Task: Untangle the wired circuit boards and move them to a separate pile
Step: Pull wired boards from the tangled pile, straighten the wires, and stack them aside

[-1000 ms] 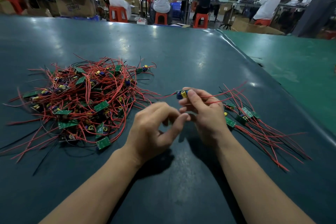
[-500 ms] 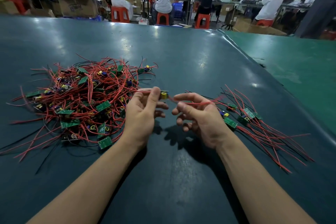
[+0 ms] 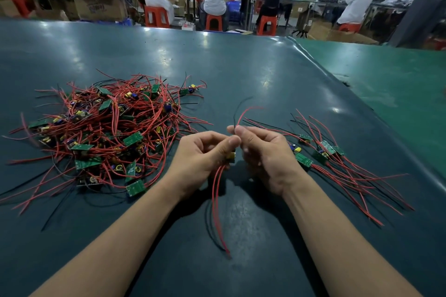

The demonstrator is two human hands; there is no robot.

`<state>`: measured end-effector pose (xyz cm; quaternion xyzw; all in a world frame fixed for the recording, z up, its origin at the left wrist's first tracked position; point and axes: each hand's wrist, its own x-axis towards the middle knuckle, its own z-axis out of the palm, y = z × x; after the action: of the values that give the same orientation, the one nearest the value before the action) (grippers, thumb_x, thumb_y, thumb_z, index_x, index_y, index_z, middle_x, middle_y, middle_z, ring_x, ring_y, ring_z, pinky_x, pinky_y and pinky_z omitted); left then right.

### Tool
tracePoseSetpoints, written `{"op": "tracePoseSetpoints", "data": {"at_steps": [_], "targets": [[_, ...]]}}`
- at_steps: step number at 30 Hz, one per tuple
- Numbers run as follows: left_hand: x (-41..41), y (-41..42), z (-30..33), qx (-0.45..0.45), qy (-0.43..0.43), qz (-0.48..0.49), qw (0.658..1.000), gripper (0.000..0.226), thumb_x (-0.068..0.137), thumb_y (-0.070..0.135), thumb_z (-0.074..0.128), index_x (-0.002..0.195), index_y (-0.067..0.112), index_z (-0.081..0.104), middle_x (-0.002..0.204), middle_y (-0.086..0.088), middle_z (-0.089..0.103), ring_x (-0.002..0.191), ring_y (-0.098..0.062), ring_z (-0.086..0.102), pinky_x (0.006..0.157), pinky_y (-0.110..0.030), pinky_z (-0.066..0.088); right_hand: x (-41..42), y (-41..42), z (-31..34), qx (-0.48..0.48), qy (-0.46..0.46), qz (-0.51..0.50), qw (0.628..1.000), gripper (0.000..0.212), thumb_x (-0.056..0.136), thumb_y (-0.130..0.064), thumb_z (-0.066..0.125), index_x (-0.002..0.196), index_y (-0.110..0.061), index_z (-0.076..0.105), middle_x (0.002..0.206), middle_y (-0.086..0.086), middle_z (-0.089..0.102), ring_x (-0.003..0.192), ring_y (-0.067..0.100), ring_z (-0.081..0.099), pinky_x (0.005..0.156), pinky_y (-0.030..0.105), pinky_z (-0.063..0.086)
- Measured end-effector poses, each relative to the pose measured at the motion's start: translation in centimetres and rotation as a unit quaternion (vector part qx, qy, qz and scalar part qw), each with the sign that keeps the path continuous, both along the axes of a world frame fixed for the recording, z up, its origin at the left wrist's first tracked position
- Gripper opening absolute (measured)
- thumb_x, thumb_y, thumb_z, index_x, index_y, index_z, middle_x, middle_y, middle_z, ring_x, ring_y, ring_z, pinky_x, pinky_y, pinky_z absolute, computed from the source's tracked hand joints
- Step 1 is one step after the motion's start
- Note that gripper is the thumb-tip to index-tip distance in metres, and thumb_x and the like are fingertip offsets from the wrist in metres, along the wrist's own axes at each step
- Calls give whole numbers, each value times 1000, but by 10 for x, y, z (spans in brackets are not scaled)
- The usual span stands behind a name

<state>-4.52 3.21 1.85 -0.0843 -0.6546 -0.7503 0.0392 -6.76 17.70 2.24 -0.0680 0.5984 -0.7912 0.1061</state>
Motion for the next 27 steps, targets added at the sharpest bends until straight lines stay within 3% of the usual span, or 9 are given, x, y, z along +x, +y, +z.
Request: {"op": "tracePoseSetpoints", "data": {"at_steps": [5,8,12,17,19,22,24,27], "targets": [[2,-2,-1,-41,7,-16,999,26,79,28,69,79,2,70,61,-3,62,51,-9,55,49,-16,45,-1,3,0,31,-9,16,999,8,79,-20,72,79,-14,77,48,-4,39,40,7,24,41,18,15],[0,-3,0,-47,-10,-14,999,17,91,10,62,77,1,65,56,3,57,46,-6,49,46,-15,43,-1,1,-2,29,-7,12,999,14,75,-24,73,81,-12,77,47,-6,39,39,6,25,39,15,18],[-2,-5,1,-50,-31,-19,998,19,92,5,60,73,1,62,52,3,55,41,-7,46,43,-16,39,-7,3,-4,34,2,-57,998,15,83,-20,72,84,-5,76,49,-5,35,39,8,24,37,14,20],[-1,-2,2,-50,-36,-47,997,24,92,1,58,69,3,62,51,6,55,44,-4,46,42,-15,40,-19,11,-9,16,8,-169,985,21,90,-15,68,70,-8,74,50,-2,35,37,9,24,37,16,19],[-1,-2,2,-56,-38,-48,997,25,92,1,59,67,5,63,54,1,55,45,-6,47,43,-16,40,-21,11,-12,106,65,-211,969,25,92,-16,66,71,-2,71,52,0,36,42,13,27,43,21,25],[0,-3,2,-66,-35,-52,996,26,91,0,59,66,4,62,58,-7,55,45,-7,48,43,-16,40,-20,7,-16,333,227,-265,876,19,94,-13,60,101,-1,73,73,5,60,66,20,55,65,34,46],[1,-2,2,-70,-33,-61,995,25,91,-1,60,66,3,61,59,-10,55,44,-7,48,43,-16,40,-18,5,-18,371,258,-267,851,32,95,-7,55,125,-6,65,92,11,67,83,23,62,79,35,49],[2,-3,2,-70,-31,-70,995,24,91,0,59,67,3,63,57,-7,56,45,-8,50,43,-17,41,-19,6,-16,342,230,-283,866,30,96,-9,53,122,-10,66,88,-2,66,75,7,59,74,22,46]]}}
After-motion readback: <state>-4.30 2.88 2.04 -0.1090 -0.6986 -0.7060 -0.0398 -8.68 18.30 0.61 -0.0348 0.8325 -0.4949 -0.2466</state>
